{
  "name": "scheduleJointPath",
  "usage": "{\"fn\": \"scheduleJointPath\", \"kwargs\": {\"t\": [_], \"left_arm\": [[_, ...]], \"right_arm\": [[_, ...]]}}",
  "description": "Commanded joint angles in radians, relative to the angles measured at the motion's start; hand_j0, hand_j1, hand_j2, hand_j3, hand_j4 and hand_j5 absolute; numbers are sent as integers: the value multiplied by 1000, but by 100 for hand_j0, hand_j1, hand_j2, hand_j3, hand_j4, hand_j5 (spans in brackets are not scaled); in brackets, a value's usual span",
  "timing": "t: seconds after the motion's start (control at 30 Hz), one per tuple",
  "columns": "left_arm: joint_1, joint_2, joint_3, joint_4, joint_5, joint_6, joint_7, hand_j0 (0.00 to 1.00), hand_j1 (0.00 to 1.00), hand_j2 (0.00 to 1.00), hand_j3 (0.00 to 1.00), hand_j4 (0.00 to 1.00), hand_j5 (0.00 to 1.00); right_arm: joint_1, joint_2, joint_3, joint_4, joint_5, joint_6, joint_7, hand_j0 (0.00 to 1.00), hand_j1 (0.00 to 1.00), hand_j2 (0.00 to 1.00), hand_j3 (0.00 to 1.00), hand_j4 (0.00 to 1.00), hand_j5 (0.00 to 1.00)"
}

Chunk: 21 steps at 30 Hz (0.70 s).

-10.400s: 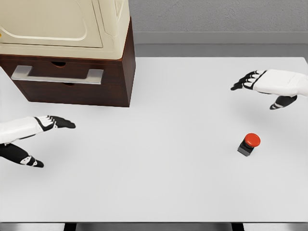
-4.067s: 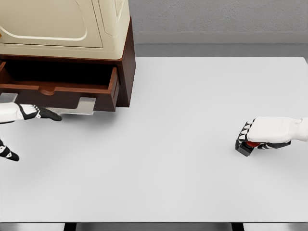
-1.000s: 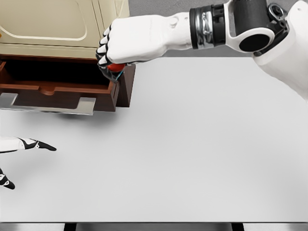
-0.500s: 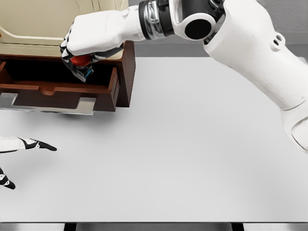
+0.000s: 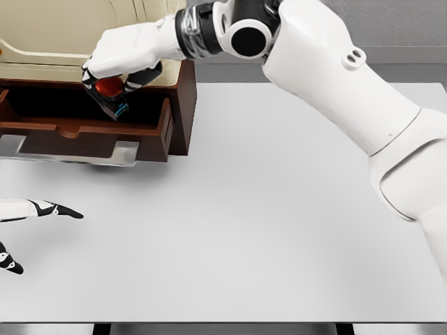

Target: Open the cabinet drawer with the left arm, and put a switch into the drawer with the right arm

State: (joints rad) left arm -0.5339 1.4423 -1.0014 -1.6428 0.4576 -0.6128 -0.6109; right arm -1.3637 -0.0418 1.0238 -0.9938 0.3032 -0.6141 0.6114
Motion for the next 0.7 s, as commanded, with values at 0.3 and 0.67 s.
{"fn": "scheduleJointPath", "kwargs": {"t": [0.3, 0.67], "left_arm": [[0, 0, 1, 0, 7, 2, 0, 100, 100, 100, 100, 100, 100], [0, -10, 10, -18, 0, 2, 0, 100, 100, 100, 100, 100, 100]], "right_arm": [[-14, 42, -7, 113, 65, 3, -1, 100, 100, 100, 100, 100, 100], [2, -95, -11, -267, 56, 3, -1, 100, 100, 100, 100, 100, 100]]}}
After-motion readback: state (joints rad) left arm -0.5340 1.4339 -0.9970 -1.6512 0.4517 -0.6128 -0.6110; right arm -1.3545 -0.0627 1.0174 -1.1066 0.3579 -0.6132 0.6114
